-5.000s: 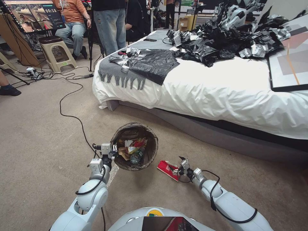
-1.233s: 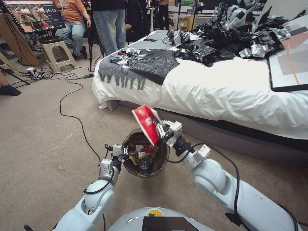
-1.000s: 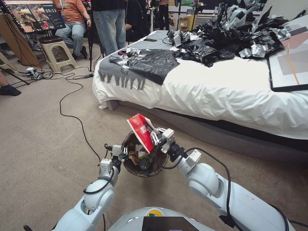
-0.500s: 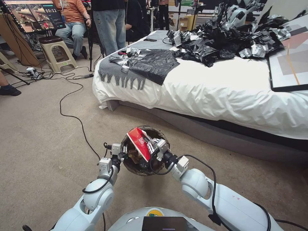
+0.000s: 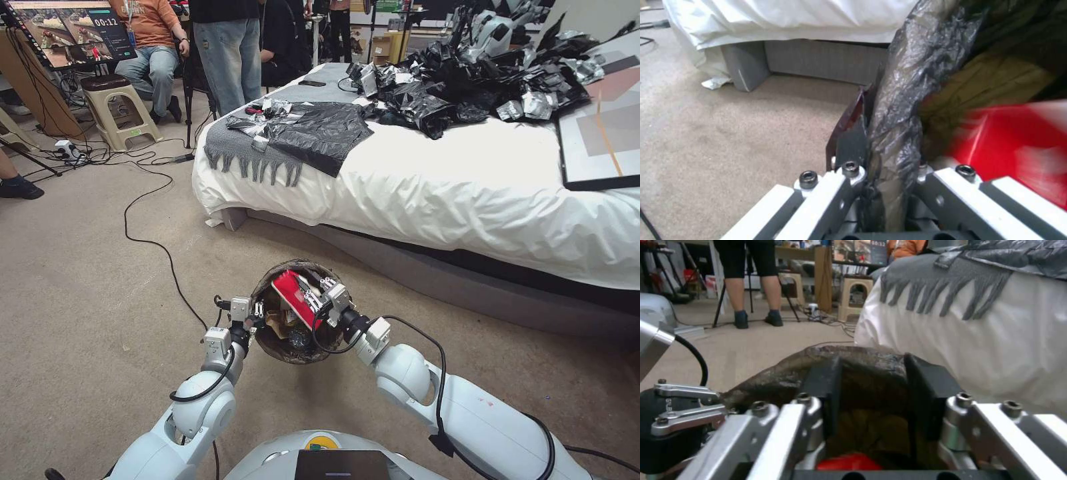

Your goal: Pick up the trash bin, then pick up the garbage from the floor and place it into the trash bin.

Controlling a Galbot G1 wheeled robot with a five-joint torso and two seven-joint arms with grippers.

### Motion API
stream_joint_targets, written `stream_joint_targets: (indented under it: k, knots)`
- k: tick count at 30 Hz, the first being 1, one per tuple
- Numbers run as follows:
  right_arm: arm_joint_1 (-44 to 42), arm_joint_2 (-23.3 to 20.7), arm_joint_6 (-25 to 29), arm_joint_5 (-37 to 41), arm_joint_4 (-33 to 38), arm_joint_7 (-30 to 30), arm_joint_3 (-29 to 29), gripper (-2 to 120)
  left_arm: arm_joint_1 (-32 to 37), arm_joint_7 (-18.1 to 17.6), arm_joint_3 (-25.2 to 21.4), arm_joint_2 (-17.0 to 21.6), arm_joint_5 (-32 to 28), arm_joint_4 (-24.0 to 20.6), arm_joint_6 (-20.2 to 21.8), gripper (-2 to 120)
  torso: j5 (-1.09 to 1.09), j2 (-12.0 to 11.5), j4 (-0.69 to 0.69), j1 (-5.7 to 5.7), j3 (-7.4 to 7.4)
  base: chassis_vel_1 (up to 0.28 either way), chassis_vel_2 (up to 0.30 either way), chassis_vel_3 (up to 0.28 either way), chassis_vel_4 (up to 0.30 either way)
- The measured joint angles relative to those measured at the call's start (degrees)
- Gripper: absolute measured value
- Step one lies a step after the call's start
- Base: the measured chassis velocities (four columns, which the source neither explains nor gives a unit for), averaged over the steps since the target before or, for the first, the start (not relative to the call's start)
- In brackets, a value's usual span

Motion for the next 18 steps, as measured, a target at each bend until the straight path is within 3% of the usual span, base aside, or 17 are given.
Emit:
stream_joint_targets:
  k: [9, 11, 18]
  knots:
    - [0.08, -0.13, -0.24, 0.44, 0.77, 0.63, -0.01, 68, -0.42, -0.08, -0.02, 0.05, -0.18, 0.37, 0.0, 3, 0.0, 0.0, 0.0, 0.0, 0.0, 0.0, 0.0, 0.0, 0.0]
    - [0.15, -0.37, -0.24, 0.67, 1.19, 0.73, 0.04, 81, -0.51, -0.13, -0.02, 0.03, -0.27, 0.47, 0.0, 3, 0.0, 0.0, 0.0, 0.0, 0.0, 0.0, 0.0, 0.0, 0.0]
    - [-0.6, -0.8, 0.32, 2.03, 5.54, 0.8, 3.46, 99, -0.55, -0.17, -0.14, -0.06, -0.36, 0.92, -0.05, 3, 0.01, 0.0, 0.0, 0.0, 0.0, 0.0, 0.0, 0.0, 0.0]
